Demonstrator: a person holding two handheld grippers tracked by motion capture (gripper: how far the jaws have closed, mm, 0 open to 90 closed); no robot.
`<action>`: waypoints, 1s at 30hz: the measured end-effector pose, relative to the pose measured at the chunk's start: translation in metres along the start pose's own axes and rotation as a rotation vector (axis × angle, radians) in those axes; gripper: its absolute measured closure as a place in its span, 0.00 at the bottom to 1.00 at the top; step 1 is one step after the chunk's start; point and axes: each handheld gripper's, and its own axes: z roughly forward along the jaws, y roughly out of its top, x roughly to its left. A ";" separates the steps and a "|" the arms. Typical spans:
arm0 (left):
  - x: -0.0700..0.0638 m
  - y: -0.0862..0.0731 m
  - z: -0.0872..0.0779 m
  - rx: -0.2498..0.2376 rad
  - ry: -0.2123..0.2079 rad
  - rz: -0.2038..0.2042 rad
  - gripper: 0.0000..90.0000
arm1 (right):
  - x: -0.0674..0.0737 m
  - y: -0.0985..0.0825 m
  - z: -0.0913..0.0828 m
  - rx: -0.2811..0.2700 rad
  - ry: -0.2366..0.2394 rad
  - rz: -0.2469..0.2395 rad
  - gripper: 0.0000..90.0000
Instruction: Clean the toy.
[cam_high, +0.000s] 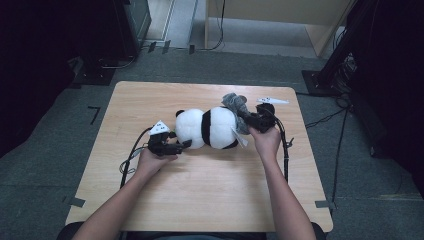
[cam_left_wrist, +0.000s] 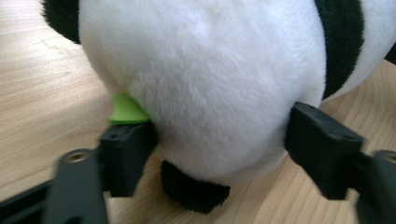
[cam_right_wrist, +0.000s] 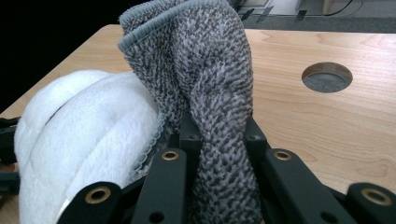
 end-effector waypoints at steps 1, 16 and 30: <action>0.000 0.000 0.000 0.006 -0.002 -0.009 0.41 | 0.000 0.001 -0.002 -0.001 0.002 0.001 0.87; -0.013 0.009 -0.011 0.069 0.002 -0.054 0.67 | 0.060 0.030 -0.048 -0.102 0.122 -0.102 0.87; -0.029 0.011 -0.017 0.090 0.006 -0.074 0.69 | 0.132 0.009 -0.003 0.024 0.367 -0.134 0.87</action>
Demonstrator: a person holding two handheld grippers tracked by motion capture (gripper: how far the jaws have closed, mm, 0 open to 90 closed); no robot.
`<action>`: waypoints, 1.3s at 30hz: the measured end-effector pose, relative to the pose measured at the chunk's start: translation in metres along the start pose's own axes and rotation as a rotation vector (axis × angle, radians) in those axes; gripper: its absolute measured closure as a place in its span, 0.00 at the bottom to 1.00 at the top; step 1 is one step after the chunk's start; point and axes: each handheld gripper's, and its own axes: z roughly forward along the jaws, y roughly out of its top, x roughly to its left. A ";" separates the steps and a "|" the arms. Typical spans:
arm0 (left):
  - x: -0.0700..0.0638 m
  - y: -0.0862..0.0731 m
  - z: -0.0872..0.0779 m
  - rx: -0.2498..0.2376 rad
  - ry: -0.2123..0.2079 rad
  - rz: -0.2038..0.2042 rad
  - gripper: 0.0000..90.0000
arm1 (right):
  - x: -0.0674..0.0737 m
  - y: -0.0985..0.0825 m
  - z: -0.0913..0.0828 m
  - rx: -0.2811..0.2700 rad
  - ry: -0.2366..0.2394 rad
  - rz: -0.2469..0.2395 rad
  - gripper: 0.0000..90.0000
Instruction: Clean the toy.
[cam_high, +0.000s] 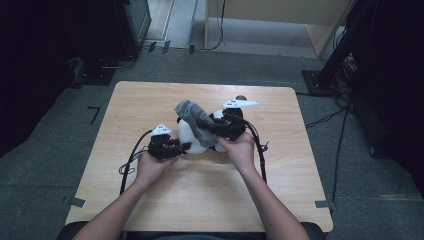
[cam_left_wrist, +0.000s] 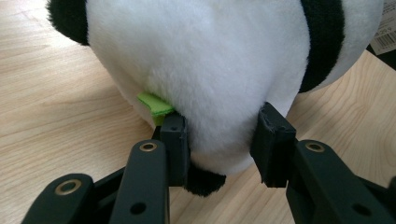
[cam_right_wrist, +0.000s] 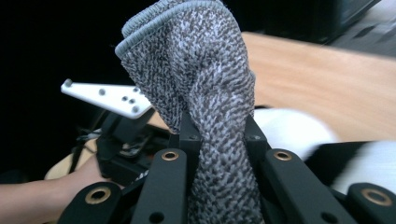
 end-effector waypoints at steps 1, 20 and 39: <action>0.000 0.000 0.000 -0.003 0.001 0.000 0.68 | 0.000 -0.003 0.005 0.012 0.007 0.004 0.87; 0.002 -0.002 0.006 0.005 0.025 0.008 0.70 | -0.033 -0.027 0.024 0.143 -0.169 -0.033 0.86; 0.007 0.003 0.005 0.023 0.014 -0.008 0.72 | -0.052 -0.021 -0.010 0.110 -0.217 0.010 0.87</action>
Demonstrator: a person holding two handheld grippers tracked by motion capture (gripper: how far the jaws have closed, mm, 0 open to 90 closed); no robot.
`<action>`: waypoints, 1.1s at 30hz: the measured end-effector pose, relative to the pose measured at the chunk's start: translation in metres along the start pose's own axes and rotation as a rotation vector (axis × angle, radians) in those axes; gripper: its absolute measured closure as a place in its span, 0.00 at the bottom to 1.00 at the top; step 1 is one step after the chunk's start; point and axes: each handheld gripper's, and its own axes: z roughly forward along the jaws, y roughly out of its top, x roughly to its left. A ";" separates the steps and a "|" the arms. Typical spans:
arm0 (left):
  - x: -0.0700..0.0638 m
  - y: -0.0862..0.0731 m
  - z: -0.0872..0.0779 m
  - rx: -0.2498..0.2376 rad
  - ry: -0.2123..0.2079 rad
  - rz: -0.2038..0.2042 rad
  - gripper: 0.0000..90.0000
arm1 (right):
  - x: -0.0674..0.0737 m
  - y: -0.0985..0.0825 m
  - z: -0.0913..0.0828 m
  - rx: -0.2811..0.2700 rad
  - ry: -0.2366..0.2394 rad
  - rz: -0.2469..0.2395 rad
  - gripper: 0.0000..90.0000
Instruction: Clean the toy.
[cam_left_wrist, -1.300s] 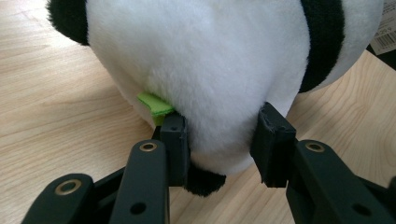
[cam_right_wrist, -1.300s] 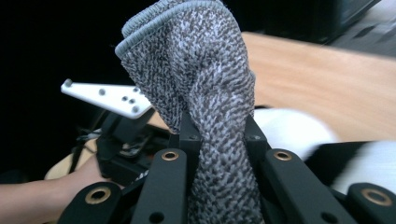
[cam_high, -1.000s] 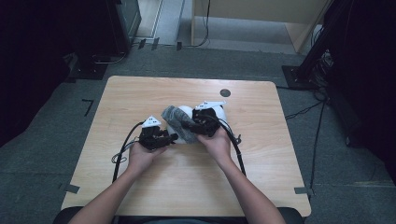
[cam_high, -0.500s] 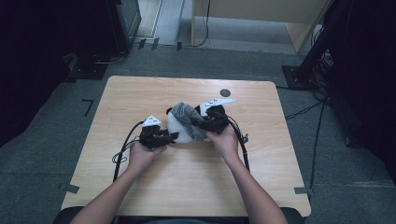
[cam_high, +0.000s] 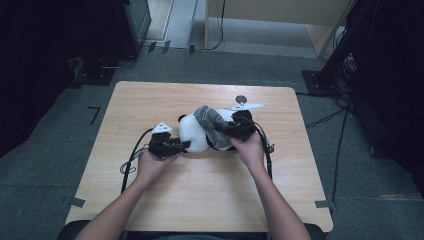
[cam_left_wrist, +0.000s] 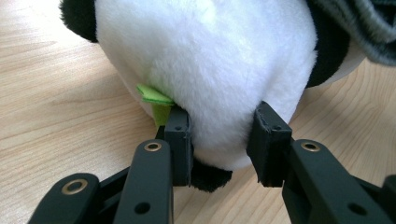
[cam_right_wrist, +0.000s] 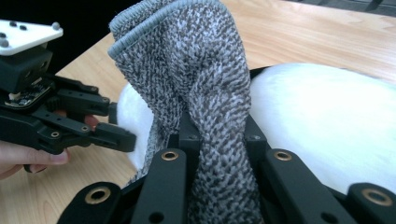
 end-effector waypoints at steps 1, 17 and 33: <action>0.000 0.000 0.000 -0.001 -0.002 0.000 0.72 | -0.002 0.000 -0.003 -0.007 -0.002 0.008 0.87; 0.002 0.002 0.001 0.000 -0.001 -0.003 0.74 | -0.057 -0.012 -0.044 -0.090 -0.073 0.151 0.86; 0.003 0.001 0.002 -0.013 0.005 0.006 0.74 | -0.053 -0.003 -0.072 -0.171 -0.106 0.121 0.87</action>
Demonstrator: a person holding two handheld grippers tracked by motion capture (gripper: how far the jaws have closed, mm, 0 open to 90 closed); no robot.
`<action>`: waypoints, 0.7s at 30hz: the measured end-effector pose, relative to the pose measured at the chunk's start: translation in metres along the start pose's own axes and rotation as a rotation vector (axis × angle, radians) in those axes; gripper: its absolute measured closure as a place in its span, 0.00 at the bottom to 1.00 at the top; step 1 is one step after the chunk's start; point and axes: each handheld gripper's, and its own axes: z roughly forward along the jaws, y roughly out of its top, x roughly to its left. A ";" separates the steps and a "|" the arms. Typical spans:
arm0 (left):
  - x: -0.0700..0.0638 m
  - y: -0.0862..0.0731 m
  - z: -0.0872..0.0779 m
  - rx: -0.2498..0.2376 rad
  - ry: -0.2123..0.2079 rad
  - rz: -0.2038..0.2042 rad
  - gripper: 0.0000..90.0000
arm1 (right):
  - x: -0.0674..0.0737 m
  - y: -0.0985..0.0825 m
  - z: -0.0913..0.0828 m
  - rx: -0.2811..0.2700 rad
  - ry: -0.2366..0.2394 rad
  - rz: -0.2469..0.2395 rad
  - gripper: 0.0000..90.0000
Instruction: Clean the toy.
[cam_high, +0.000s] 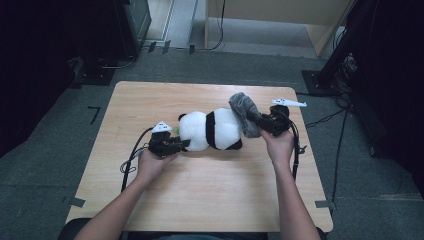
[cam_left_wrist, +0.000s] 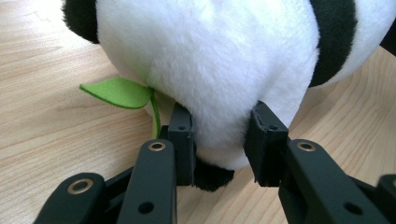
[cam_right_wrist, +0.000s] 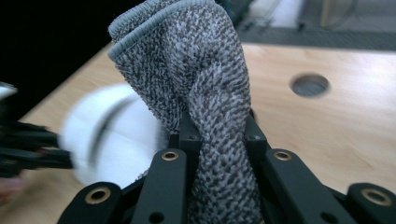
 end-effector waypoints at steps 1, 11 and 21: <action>0.000 0.000 0.000 0.000 0.001 -0.001 0.74 | 0.007 0.003 -0.001 -0.007 0.016 -0.011 0.87; -0.006 0.001 -0.002 0.002 0.002 -0.004 0.75 | 0.078 0.003 0.037 0.048 0.179 -0.138 0.87; -0.011 -0.003 -0.003 -0.004 0.021 0.000 0.75 | 0.099 -0.029 0.100 0.198 0.232 -0.126 0.87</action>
